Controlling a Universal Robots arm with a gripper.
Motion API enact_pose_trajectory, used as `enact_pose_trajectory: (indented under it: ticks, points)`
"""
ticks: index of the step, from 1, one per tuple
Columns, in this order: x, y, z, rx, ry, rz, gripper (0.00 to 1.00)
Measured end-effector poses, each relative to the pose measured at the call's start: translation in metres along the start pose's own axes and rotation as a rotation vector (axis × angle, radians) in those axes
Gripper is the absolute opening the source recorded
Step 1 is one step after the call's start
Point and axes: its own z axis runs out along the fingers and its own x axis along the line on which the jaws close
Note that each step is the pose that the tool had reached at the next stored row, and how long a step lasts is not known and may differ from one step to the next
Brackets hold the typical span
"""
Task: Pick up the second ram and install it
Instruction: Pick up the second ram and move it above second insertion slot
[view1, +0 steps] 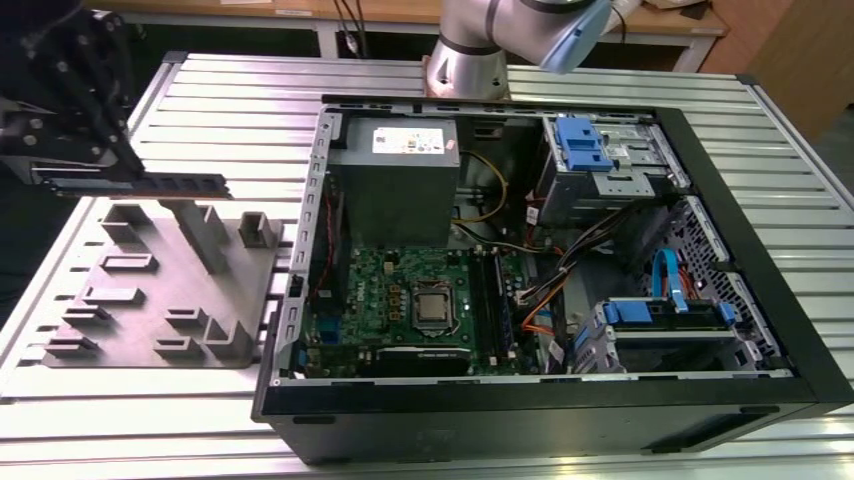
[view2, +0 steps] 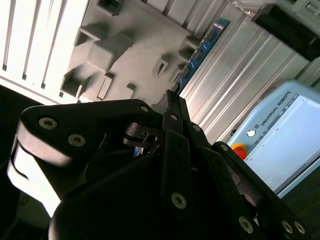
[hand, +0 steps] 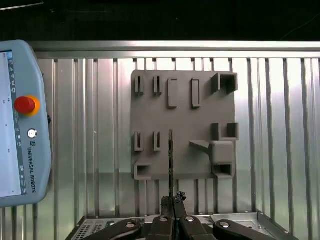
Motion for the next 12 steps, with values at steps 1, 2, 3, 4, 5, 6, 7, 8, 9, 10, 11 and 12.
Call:
enact_pose_trajectory:
  ticks: [1, 2, 3, 4, 5, 6, 7, 8, 9, 10, 11, 12]
  points:
    - [-0.0002, -0.0042, -0.0001, 0.0000, -0.0001, 0.000, 0.08]
    - [-0.0003, -0.0083, -0.0002, 0.0000, 0.0000, 0.000, 0.08]
    - [-0.0004, -0.0124, -0.0003, -0.0001, 0.0000, 0.000, 0.08]
    - [-0.0006, -0.0165, -0.0003, 0.0000, 0.0000, 0.000, 0.08]
    - [-0.0007, -0.0207, -0.0004, -0.0001, 0.0000, 0.000, 0.08]
    - [-0.0009, -0.0254, -0.0006, -0.0001, 0.0000, 0.000, 0.08]
    - [-0.0011, -0.0297, -0.0007, -0.0001, 0.0001, 0.000, 0.08]
    - [-0.0012, -0.0340, -0.0008, -0.0001, 0.0001, 0.000, 0.08]
    - [-0.0013, -0.0385, -0.0008, 0.0000, 0.0000, 0.000, 0.08]
    - [-0.0015, -0.0428, -0.0009, 0.0000, 0.0000, 0.000, 0.08]
    - [-0.0017, -0.0472, -0.0010, 0.0000, 0.0000, 0.000, 0.08]
    - [-0.0018, -0.0516, -0.0011, 0.0000, 0.0000, 0.000, 0.08]
